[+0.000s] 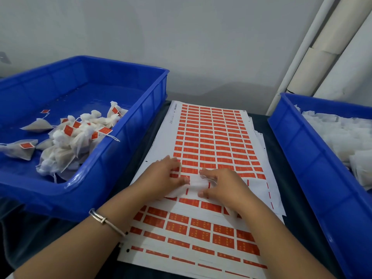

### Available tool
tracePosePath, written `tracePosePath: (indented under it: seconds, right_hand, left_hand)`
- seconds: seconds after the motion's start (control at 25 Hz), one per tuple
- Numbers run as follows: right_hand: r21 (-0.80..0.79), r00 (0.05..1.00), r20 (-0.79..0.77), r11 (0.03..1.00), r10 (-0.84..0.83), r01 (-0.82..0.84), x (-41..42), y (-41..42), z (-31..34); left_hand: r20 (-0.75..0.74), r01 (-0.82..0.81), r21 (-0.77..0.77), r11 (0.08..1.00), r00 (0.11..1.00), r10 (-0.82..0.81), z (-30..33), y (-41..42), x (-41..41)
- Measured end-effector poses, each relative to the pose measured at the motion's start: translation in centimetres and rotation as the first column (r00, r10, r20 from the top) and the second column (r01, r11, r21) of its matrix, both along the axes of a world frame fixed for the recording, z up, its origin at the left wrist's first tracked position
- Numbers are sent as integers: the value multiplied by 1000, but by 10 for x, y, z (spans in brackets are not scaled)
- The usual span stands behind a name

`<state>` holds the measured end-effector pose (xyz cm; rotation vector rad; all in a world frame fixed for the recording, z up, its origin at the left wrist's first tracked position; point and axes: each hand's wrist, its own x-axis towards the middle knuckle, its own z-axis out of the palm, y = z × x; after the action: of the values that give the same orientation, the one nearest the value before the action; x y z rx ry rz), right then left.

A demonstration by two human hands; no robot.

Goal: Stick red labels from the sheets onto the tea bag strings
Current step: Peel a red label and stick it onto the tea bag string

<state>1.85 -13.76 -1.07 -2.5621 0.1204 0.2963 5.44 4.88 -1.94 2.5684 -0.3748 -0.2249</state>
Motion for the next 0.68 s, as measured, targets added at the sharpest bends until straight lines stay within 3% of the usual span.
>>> tracePosePath:
  seconds: [0.08, 0.28, 0.56, 0.68]
  right_hand:
    - [-4, 999, -26, 999, 32, -33, 0, -1, 6]
    - [-161, 985, 102, 979, 140, -122, 10, 13, 13]
    - [-253, 980, 77, 954, 185, -160, 17, 14, 3]
    - [-255, 979, 67, 952, 193, -170, 17, 14, 3]
  left_hand:
    - [3, 32, 126, 992, 999, -33, -3, -1, -1]
    - [151, 82, 318, 945, 979, -136, -8, -1, -5]
    - [347, 73, 246, 966, 924, -158, -8, -5, -12]
    - [358, 111, 310, 944, 906, -225, -1, -10, -13]
